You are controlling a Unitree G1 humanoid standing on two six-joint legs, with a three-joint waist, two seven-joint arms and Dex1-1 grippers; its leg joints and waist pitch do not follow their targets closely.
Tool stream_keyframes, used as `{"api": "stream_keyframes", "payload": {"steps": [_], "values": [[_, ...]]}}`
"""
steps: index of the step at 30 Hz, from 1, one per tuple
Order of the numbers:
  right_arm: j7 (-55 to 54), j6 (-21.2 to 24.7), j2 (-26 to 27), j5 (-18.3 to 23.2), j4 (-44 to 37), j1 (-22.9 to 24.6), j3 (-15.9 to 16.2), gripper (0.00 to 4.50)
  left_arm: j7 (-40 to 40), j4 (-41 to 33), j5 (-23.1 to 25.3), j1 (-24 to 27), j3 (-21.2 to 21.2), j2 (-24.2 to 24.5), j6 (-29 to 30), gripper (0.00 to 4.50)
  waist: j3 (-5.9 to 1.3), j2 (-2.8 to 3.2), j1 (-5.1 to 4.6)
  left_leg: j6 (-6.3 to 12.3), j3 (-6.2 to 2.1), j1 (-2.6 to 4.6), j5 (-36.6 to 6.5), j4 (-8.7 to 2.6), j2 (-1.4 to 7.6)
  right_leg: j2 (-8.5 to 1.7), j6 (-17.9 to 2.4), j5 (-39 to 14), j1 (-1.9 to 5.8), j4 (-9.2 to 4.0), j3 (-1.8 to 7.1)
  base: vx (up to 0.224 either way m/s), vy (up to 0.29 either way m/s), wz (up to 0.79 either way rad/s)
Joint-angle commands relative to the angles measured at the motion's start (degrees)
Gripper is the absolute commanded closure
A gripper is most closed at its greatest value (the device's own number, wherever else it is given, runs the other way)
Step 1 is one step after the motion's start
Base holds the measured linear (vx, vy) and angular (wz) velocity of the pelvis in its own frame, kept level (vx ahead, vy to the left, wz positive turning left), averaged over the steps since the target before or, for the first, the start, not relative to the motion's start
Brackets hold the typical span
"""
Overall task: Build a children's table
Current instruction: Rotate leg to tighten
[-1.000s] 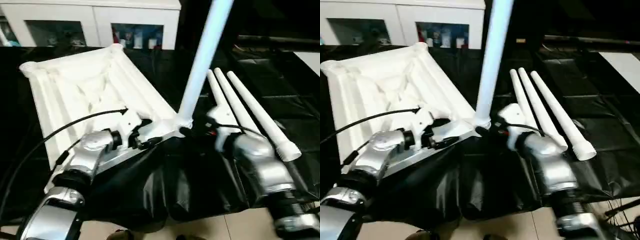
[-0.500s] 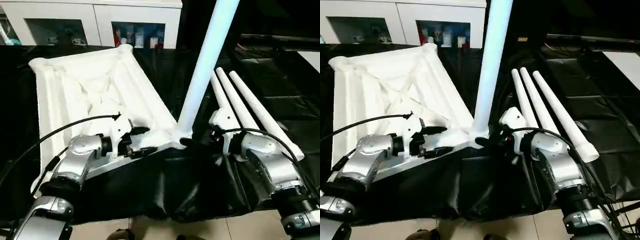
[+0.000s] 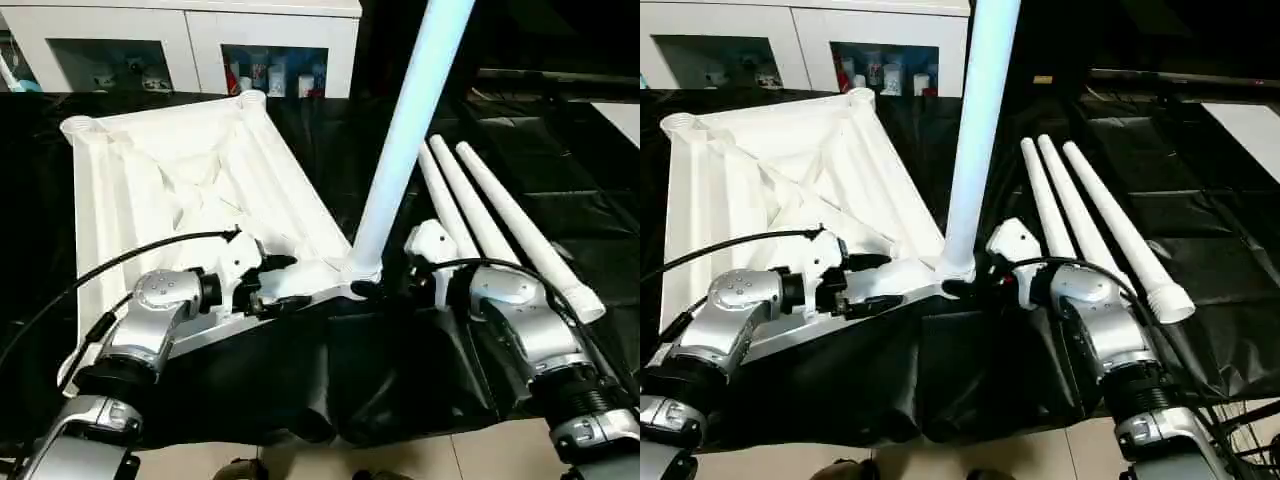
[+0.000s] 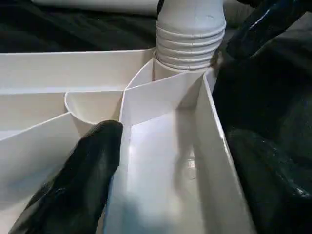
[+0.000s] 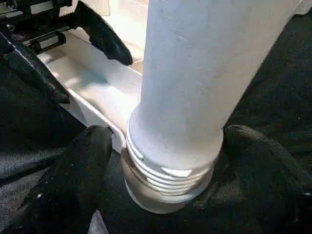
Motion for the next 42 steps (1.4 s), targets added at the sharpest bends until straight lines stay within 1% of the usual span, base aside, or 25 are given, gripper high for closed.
{"api": "stream_keyframes", "payload": {"steps": [1,2,5,6,9,10,12,15,18,21,22,23,24,25,26,28,31,32,33,34,36,37,38,39,42], "values": [[-0.3,-1.0,-0.2,-0.2,0.7,-0.7,-0.1,0.56,-0.1,1.5,3.0,1.7,-2.7,0.4,2.3,0.68,-3.46,0.06,0.27,3.98,-2.4,1.7,-13.7,-3.68,5.51,-5.18,-15.3,-9.3,2.1,-3.41,2.95,0.0,0.0,0.0],[-0.4,-1.1,-0.2,-0.2,0.7,-0.7,-0.1,0.56,-0.8,1.0,2.4,1.7,-2.7,0.3,3.7,0.39,-3.46,0.06,0.26,3.75,-2.38,1.74,-13.8,-3.66,5.52,-5.24,-15.3,-9.7,2.08,-3.43,2.98,0.0,0.0,0.0],[-0.3,-1.5,0.0,-0.5,1.1,-0.7,-0.3,0.56,-1.2,0.1,1.8,1.7,-2.4,0.1,5.5,0.27,-3.36,0.06,0.23,3.35,-2.43,1.74,-14.7,-3.71,5.45,-5.22,-15.0,-11.6,2.02,-3.66,3.03,0.0,0.0,0.0],[-0.3,-1.6,0.1,-0.6,1.2,-0.7,-0.4,0.56,-0.9,0.0,2.0,1.6,-2.4,0.0,5.7,0.13,-3.33,0.07,0.22,3.12,-2.47,1.76,-15.1,-3.73,5.46,-5.23,-14.9,-12.2,1.95,-3.71,3.03,0.0,0.0,0.0],[-0.4,-1.7,0.2,-0.7,1.1,-0.6,-0.5,0.56,0.8,-0.2,2.7,1.7,-2.4,0.0,5.2,0.13,-3.38,0.12,0.2,2.84,-2.54,1.77,-15.6,-3.77,5.46,-5.16,-14.6,-12.5,1.97,-3.72,3.05,0.0,0.0,0.0],[-0.5,-1.7,0.2,-0.7,1.1,-0.5,-0.5,0.56,1.0,-0.3,2.4,1.7,-2.3,-0.1,5.3,0.13,-3.37,0.38,0.23,2.82,-2.56,1.76,-15.6,-3.77,5.43,-5.17,-14.6,-12.3,1.95,-3.7,3.05,0.0,0.0,0.0],[-0.6,-1.8,0.2,-0.7,1.0,-0.4,-0.5,0.56,2.0,-1.2,1.6,2.1,-1.4,-0.4,5.8,0.13,-3.44,0.22,0.17,2.84,-2.5,1.81,-15.4,-3.75,5.45,-5.08,-14.9,-11.2,1.97,-3.64,3.03,0.0,0.0,0.0],[-0.7,-1.9,0.2,-0.7,1.0,-0.3,-0.6,0.56,4.2,-2.4,2.1,2.7,-0.8,-0.3,6.1,0.13,-3.46,0.35,0.19,2.94,-2.53,1.82,-15.5,-3.73,5.48,-5.09,-15.1,-10.9,2.0,-3.59,3.02,0.0,0.0,0.0],[-0.8,-1.9,0.3,-0.8,1.0,-0.2,-0.7,0.56,4.6,-3.5,1.1,3.5,0.1,-0.4,5.6,0.13,-3.46,0.27,0.14,2.99,-2.54,1.72,-15.6,-3.72,5.39,-5.04,-14.9,-11.2,2.05,-3.63,3.0,0.0,0.0,0.0],[-0.8,-1.8,0.5,-0.8,0.7,0.0,-0.7,0.56,6.3,-5.3,-1.2,4.7,2.3,-1.0,5.3,0.13,-3.49,0.25,0.11,2.95,-2.53,1.69,-15.6,-3.68,5.4,-5.11,-15.0,-11.2,2.08,-3.62,3.01,0.0,0.0,0.0],[-0.8,-1.8,0.5,-0.8,0.7,0.0,-0.6,0.56,6.6,-6.3,-2.1,5.2,3.2,-1.3,5.6,0.13,-3.57,0.14,0.08,3.09,-2.51,1.68,-15.3,-3.65,5.41,-5.03,-15.2,-10.6,2.1,-3.56,2.98,0.0,0.0,0.0],[-0.8,-1.8,0.5,-0.8,0.6,0.1,-0.6,0.56,7.0,-7.3,-3.1,5.7,4.0,-1.7,5.8,0.13,-3.54,0.16,0.05,3.22,-2.5,1.66,-15.1,-3.64,5.43,-5.02,-15.4,-10.3,2.09,-3.5,2.97,0.0,0.0,0.0],[-0.8,-1.8,0.5,-0.8,0.6,0.2,-0.6,0.56,7.4,-8.0,-3.6,6.0,4.5,-1.8,5.8,0.13,-3.62,0.06,0.11,3.49,-2.48,1.69,-14.8,-3.57,5.44,-5.03,-15.4,-10.1,2.11,-3.46,2.97,0.0,0.0,0.0],[-0.8,-1.8,0.5,-0.8,0.6,0.2,-0.6,0.56,7.6,-8.2,-3.8,6.1,4.6,-1.9,5.8,0.13,-3.61,0.09,0.1,3.6,-2.45,1.68,-14.6,-3.54,5.41,-5.0,-15.4,-9.9,2.09,-3.46,2.98,0.0,0.0,0.0],[-0.7,-1.9,0.6,-0.8,0.6,0.3,-0.5,0.56,8.5,-8.6,-3.1,6.6,4.4,-1.7,5.2,0.13,-3.63,-0.03,0.09,3.89,-2.46,1.63,-14.4,-3.53,5.41,-4.98,-15.2,-9.9,2.12,-3.46,2.96,0.0,0.0,0.0],[-0.6,-1.9,0.6,-0.9,0.6,0.3,-0.3,0.56,9.2,-8.4,-2.4,6.8,4.2,-1.6,4.9,0.13,-3.57,-0.01,0.06,4.06,-2.45,1.67,-14.4,-3.55,5.38,-4.94,-14.9,-10.4,2.06,-3.54,2.97,0.0,0.0,0.0],[-0.6,-2.0,0.7,-0.9,0.7,0.3,-0.3,0.56,9.9,-8.0,-1.5,7.0,3.6,-1.7,4.8,0.13,-3.57,0.0,0.03,3.88,-2.49,1.68,-14.5,-3.56,5.38,-4.96,-14.5,-11.1,2.05,-3.59,2.97,0.0,0.0,0.0],[-0.5,-2.0,0.8,-0.9,0.7,0.2,-0.2,0.56,10.4,-7.8,-0.5,7.1,2.8,-1.7,4.8,0.13,-3.6,-0.05,0.0,3.85,-2.48,1.73,-14.6,-3.55,5.4,-4.95,-14.4,-11.2,2.02,-3.6,2.99,0.0,0.0,0.0],[-0.5,-2.0,0.8,-0.9,0.7,0.1,-0.2,0.56,10.7,-7.9,0.1,7.2,2.4,-1.7,5.0,0.13,-3.58,-0.01,0.01,3.76,-2.52,1.71,-14.7,-3.57,5.42,-5.0,-14.3,-11.3,2.03,-3.59,3.0,0.0,0.0,0.0],[-0.6,-2.0,0.8,-0.9,0.7,0.1,-0.2,0.56,11.0,-7.7,0.7,7.2,2.0,-1.7,5.2,0.13,-3.56,0.16,0.04,3.73,-2.52,1.74,-14.8,-3.57,5.41,-4.97,-14.3,-11.3,1.99,-3.61,3.02,0.0,0.0,0.0],[-0.6,-2.0,0.8,-0.9,0.7,0.1,-0.3,0.56,11.1,-7.6,1.5,7.1,1.2,-1.6,5.8,0.13,-3.54,0.05,0.01,3.61,-2.56,1.72,-15.0,-3.61,5.43,-4.97,-14.1,-11.5,2.02,-3.64,3.02,0.0,0.0,0.0],[-0.6,-2.0,0.9,-0.9,0.7,0.1,-0.3,0.56,10.8,-7.8,1.6,7.1,0.6,-1.6,6.4,0.13,-3.52,0.2,0.03,3.49,-2.59,1.71,-15.1,-3.63,5.43,-4.98,-14.1,-11.7,2.03,-3.61,3.02,0.0,0.0,0.0],[-0.6,-2.0,0.9,-0.9,0.7,0.1,-0.3,0.56,10.6,-8.0,1.6,7.2,0.4,-1.6,6.7,0.13,-3.51,0.12,0.0,3.33,-2.56,1.79,-15.4,-3.63,5.4,-4.95,-14.0,-12.1,1.96,-3.68,3.02,0.0,0.0,0.0],[-0.7,-2.0,0.9,-0.9,0.7,0.1,-0.3,0.56,10.3,-8.2,1.8,7.1,0.0,-1.5,7.2,0.13,-3.52,0.18,0.04,3.21,-2.54,1.77,-15.4,-3.59,5.36,-4.99,-14.1,-12.1,1.98,-3.7,3.05,0.0,0.0,0.0],[-0.8,-2.1,0.8,-1.0,0.7,0.1,-0.4,0.56,9.5,-8.4,2.3,6.7,-1.0,-1.3,8.5,0.13,-3.62,0.15,0.05,3.33,-2.53,1.77,-14.8,-3.55,5.34,-4.91,-14.3,-10.9,2.06,-3.55,3.02,0.0,0.0,0.0]]}}
